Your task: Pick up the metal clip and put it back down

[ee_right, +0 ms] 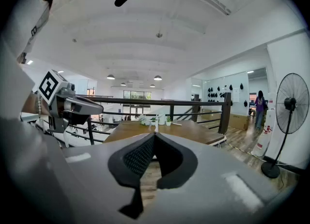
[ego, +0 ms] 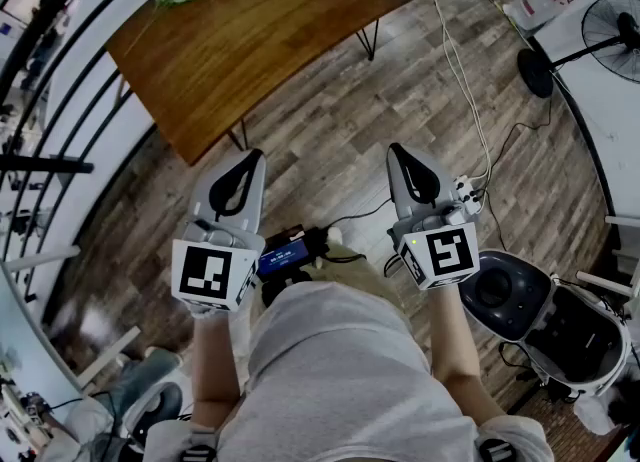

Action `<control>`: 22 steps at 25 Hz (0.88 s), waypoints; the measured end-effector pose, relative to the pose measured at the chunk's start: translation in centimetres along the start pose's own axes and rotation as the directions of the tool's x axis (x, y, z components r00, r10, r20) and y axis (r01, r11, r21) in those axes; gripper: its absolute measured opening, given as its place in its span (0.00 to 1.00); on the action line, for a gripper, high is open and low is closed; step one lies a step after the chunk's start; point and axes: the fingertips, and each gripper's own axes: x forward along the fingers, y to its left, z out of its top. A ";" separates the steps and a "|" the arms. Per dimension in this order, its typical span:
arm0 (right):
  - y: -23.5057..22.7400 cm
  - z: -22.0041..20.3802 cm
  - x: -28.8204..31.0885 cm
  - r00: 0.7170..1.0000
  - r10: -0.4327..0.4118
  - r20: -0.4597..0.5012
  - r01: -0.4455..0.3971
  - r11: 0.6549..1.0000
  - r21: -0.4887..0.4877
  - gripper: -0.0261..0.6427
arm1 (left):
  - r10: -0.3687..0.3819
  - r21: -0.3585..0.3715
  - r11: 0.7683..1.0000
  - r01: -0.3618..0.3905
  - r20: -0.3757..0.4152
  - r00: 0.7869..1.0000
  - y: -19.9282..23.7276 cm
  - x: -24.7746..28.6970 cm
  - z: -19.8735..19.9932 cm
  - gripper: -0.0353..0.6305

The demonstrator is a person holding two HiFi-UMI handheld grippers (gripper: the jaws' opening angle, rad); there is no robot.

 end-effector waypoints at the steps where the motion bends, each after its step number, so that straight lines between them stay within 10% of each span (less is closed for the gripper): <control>1: 0.0 -0.1 0.0 1.000 -0.001 0.002 0.001 1.000 0.002 0.04 | 0.000 0.000 1.000 0.000 0.001 1.000 0.0 0.0 -0.1 0.07; 22: 0.1 -0.2 -0.5 1.000 -0.015 0.017 0.014 0.999 0.050 0.04 | -0.018 -0.004 1.000 0.018 0.003 1.000 -0.8 -0.2 0.0 0.07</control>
